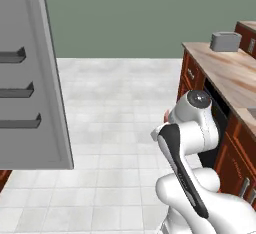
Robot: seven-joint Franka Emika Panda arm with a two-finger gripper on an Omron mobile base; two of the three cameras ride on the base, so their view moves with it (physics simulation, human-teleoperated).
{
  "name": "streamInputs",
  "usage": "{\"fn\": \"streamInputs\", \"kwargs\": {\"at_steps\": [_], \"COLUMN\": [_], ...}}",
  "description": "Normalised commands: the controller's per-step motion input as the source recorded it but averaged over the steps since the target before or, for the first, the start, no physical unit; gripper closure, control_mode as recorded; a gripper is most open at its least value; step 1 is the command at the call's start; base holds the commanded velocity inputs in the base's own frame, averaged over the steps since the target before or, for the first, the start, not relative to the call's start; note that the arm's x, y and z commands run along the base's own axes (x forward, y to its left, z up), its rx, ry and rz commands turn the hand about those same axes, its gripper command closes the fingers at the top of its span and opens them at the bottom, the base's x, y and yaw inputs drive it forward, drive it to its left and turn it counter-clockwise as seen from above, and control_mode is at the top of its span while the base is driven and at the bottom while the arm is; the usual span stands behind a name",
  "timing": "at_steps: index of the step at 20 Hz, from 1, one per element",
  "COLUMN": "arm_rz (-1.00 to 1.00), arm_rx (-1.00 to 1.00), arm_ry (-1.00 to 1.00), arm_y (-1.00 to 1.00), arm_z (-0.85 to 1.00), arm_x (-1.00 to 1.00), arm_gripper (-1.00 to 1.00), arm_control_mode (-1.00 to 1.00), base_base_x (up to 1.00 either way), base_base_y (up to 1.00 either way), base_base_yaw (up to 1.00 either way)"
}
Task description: Gather the sweet potato and avocado from the fridge and place them on a tray on the dining counter. Then gather the steak and fish from the fridge and place them on the other tray.
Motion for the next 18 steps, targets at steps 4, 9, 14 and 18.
{"fn": "streamInputs", "kwargs": {"at_steps": [4,9,14,18], "arm_rz": [0.0,0.0,0.0,0.0], "arm_rx": [0.0,0.0,0.0,0.0], "arm_ry": [0.0,0.0,0.0,0.0], "arm_y": [0.0,0.0,0.0,0.0], "arm_z": [0.0,0.0,0.0,0.0], "arm_x": [0.0,0.0,0.0,0.0], "arm_gripper": [1.0,1.0,1.0,1.0], "arm_control_mode": [1.0,1.0,1.0,1.0], "base_base_x": [0.86,0.96,1.0,1.0], "base_base_y": [0.0,0.0,-0.01,-0.12], "base_base_yaw": [-0.33,-0.26,-0.19,-0.16]}}
